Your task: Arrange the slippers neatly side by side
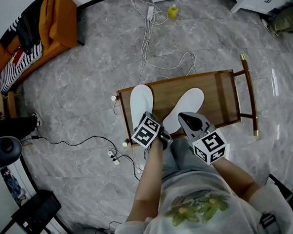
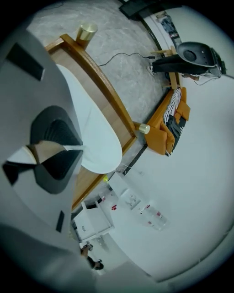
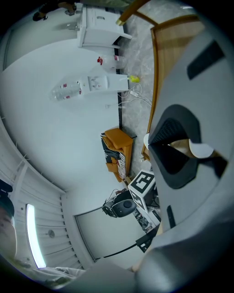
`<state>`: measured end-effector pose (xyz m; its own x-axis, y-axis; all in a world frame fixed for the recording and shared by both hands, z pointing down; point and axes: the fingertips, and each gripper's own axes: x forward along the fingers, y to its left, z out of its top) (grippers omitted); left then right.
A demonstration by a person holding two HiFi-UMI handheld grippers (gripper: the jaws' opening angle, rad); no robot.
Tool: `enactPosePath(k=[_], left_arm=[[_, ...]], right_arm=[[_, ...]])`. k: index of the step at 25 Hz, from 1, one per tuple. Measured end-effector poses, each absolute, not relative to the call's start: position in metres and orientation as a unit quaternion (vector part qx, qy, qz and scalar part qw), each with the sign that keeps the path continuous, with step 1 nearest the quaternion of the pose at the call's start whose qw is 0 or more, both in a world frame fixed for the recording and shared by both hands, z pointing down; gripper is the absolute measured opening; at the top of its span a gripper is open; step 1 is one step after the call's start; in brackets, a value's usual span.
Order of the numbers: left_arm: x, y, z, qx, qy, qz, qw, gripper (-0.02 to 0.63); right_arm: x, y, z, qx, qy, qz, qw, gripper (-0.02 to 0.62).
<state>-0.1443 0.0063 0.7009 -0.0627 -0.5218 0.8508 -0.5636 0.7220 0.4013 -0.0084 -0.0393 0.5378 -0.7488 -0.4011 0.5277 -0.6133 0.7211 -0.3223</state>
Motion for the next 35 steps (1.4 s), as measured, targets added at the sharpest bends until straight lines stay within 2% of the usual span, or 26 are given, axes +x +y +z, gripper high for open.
enactPosePath(k=[2,6,14,20,27,35], left_arm=[[-0.14,0.005,0.697,0.396,-0.725,0.035,0.562,0.05],[-0.137,0.005,0.683,0.455,-0.71,0.07,0.533,0.126],[-0.145,-0.001,0.621,0.577,-0.683,0.134,0.426,0.193],[-0.144,0.012,0.584,0.63,-0.665,0.181,0.358,0.216],[-0.139,0.037,0.569,0.644,-0.652,0.184,0.355,0.221],[-0.122,0.037,0.551,0.678,-0.632,0.217,0.307,0.221]], right_arm=[[-0.007,-0.038,0.538,0.28,-0.903,0.245,0.214,0.006],[-0.007,-0.035,0.531,0.278,-0.906,0.24,0.209,0.006],[-0.007,-0.029,0.514,0.277,-0.913,0.227,0.197,0.006],[-0.007,-0.031,0.498,0.282,-0.917,0.217,0.181,0.006],[-0.001,-0.024,0.494,0.286,-0.917,0.212,0.181,0.006],[0.003,-0.015,0.494,0.288,-0.914,0.214,0.188,0.006]])
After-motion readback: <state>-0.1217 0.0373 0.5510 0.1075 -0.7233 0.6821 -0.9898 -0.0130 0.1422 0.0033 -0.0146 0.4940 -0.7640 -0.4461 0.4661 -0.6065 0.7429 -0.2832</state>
